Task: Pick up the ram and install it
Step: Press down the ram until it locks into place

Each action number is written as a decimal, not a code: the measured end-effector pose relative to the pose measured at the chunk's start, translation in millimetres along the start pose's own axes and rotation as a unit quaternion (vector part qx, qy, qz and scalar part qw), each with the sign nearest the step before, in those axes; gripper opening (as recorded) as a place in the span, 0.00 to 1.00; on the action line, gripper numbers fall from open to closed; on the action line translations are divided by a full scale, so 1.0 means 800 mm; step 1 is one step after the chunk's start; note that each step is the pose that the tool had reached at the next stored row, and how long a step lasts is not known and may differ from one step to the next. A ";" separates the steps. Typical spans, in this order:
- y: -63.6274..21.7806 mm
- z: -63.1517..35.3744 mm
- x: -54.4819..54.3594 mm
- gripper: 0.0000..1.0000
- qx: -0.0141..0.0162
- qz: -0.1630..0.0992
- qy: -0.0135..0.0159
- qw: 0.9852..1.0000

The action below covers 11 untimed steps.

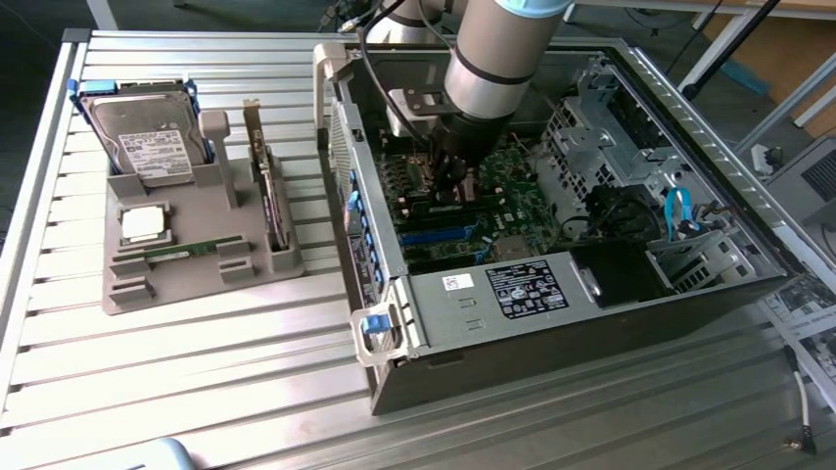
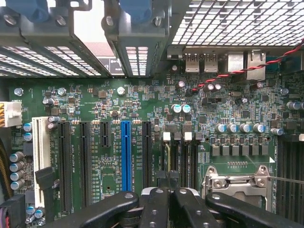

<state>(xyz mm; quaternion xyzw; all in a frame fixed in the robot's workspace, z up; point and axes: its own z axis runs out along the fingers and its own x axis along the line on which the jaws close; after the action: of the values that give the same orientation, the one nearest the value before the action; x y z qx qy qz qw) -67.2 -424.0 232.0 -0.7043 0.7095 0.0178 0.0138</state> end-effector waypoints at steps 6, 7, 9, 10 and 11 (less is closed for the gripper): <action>0.000 0.000 0.000 0.11 0.000 0.000 0.000 1.000; 0.000 0.000 0.001 0.11 0.000 0.000 0.000 1.000; 0.000 -0.001 0.001 0.11 0.000 0.000 0.000 1.000; 0.000 -0.001 0.000 0.11 0.000 0.000 0.000 1.000; 0.000 -0.003 0.000 0.11 0.000 0.000 0.000 1.000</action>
<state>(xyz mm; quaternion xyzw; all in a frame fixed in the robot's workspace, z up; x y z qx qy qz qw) -67.0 -424.3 234.4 -0.7043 0.7095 0.0177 0.0141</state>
